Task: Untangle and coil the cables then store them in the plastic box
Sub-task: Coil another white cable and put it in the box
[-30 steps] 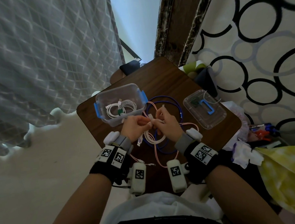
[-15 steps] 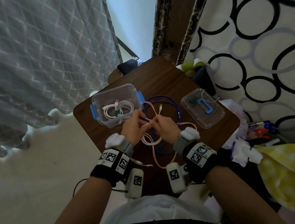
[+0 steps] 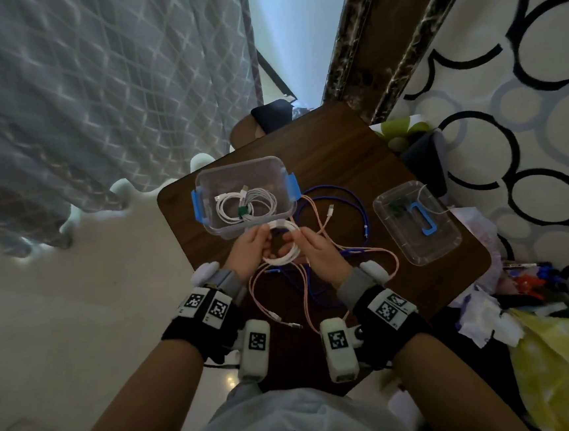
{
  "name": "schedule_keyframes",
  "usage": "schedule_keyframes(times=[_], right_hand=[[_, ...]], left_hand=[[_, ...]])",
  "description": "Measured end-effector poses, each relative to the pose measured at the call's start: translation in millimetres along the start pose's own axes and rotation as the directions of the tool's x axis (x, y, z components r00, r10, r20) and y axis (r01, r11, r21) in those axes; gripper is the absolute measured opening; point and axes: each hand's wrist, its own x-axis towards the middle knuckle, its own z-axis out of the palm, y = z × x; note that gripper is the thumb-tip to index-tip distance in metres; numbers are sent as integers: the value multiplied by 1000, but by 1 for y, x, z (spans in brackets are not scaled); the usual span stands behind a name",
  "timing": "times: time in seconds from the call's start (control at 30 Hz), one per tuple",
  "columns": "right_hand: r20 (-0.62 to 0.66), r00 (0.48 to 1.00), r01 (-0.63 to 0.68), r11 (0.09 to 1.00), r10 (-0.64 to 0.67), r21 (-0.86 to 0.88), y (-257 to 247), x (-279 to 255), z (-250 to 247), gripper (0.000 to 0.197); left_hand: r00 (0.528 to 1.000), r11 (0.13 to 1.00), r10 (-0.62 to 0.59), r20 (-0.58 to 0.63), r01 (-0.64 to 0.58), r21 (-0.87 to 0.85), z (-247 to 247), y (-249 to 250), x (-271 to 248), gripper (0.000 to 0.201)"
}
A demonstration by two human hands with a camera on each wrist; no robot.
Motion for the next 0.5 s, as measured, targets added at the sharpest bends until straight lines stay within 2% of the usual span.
schedule_keyframes(times=[0.13, 0.17, 0.23, 0.3, 0.37, 0.43, 0.5], right_hand=[[-97, 983, 114, 929, -157, -353, -11, -4, -9, 29], [-134, 975, 114, 919, -176, -377, -15, -4, -12, 28], [-210, 962, 98, 935, -177, -340, -23, 2, -18, 22], [-315, 928, 79, 934, -196, -348, -25, 13, -25, 21], [-374, 904, 41, 912, -209, -409, -22, 27, -36, 17], [-358, 917, -22, 872, -177, -488, -17, 36, -44, 15], [-299, 944, -66, 813, -136, -579, -12, 45, -55, 16]], left_hand=[[998, 993, 65, -27, -67, -99, -5, 15, -6, 19], [997, 991, 75, -31, -78, -110, -5, 17, -8, 16], [994, 989, 100, -50, -105, -104, -8, 22, -8, 24], [985, 988, 151, -83, -149, 24, -10, 24, -4, 28], [964, 952, 216, -157, -172, 252, -11, 17, 4, 29], [930, 875, 280, -237, -147, 460, -11, 4, 6, 30], [919, 844, 262, -295, -71, 532, -5, -9, 10, 35]])
